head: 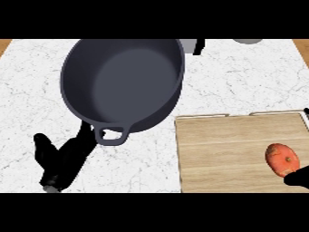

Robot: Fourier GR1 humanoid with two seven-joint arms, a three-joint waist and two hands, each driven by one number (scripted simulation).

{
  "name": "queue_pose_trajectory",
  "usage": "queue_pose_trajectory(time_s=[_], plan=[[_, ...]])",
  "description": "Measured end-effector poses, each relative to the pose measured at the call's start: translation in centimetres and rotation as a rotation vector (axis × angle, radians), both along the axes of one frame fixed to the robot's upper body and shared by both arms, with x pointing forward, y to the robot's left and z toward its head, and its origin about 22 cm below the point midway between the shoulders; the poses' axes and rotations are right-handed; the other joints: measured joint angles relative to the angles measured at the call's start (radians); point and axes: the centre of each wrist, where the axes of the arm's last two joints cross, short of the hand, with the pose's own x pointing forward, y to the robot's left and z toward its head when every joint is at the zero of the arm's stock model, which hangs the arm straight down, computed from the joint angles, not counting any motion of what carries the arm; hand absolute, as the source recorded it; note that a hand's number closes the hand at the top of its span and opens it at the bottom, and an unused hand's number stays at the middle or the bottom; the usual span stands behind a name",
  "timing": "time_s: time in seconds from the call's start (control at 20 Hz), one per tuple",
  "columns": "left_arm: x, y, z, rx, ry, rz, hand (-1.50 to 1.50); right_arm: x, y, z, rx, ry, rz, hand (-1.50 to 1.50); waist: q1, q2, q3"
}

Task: Pick the squash from the tray and place it in the pot

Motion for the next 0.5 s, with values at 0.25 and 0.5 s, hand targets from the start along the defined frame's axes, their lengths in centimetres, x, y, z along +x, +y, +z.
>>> queue_pose_trajectory(time_s=[0.25, 0.5], plan=[[0.2, 0.3, -0.3, 0.002, 0.005, 0.009, 0.00, -0.2, -0.2, -1.0, -0.026, 0.025, -0.011, -1.50, -0.004, 0.000, 0.000], [0.2, 0.3, -0.5, 0.001, -0.002, 0.007, 0.00, -0.2, -0.1, -2.7, -0.031, 0.057, -0.011, -1.50, -0.002, 0.000, 0.000]])
